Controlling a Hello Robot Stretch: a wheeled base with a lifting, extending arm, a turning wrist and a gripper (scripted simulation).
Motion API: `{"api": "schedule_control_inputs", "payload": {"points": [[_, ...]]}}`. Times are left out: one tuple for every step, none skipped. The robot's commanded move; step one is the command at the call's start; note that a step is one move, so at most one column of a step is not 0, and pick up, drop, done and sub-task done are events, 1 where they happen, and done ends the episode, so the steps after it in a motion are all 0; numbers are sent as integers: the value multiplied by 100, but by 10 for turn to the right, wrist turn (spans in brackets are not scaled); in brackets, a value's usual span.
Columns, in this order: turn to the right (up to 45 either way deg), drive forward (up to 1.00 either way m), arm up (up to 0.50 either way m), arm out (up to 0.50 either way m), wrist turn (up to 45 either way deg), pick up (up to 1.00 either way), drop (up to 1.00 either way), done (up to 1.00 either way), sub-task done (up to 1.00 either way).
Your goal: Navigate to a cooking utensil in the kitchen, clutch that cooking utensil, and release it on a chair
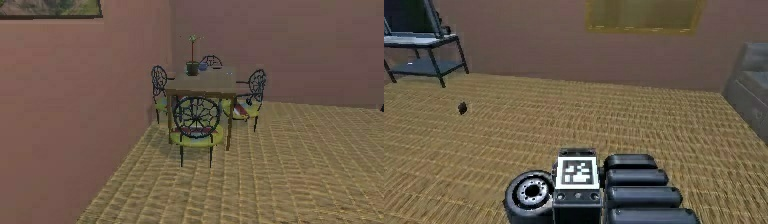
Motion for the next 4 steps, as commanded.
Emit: {"api": "schedule_control_inputs", "payload": {"points": [[-30, 0, 0, 0, 0, 0, 0, 0, 0], [0, 50, 0, 0, 0, 0, 0, 0, 0], [-180, 0, 0, 0, 0, 0, 0, 0, 0], [0, 60, 0, 0, 0, 0, 0, 0, 0]]}}
